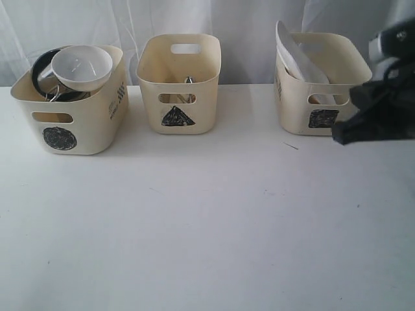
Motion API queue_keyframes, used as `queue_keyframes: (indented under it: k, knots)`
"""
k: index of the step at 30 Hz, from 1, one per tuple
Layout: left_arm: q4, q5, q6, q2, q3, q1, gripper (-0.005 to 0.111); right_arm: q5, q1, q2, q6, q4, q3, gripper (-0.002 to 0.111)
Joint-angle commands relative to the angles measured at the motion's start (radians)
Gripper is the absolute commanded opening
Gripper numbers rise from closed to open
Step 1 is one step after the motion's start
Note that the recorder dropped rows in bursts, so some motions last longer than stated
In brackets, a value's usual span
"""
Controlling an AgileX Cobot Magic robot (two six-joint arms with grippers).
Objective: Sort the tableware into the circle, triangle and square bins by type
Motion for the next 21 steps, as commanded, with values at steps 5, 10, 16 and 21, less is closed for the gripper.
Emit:
queue_keyframes:
  k: [5,10,16,21]
  knots:
    - [-0.003,-0.004,-0.003,-0.004,0.003,0.001,0.0,-0.044,-0.008,-0.227,0.01,0.128,0.236,0.014]
    - [-0.003,-0.004,-0.003,-0.004,0.003,0.001,0.0,-0.072,-0.008,-0.319,0.01,0.34,0.312,0.011]
    - [-0.003,-0.004,-0.003,-0.004,0.003,0.001,0.0,-0.065,-0.008,-0.381,0.074,0.376,0.37,0.0]
    - [-0.003,-0.004,-0.003,-0.004,0.003,0.001,0.0,-0.143,-0.008,-0.469,0.08,0.429,0.473,0.0]
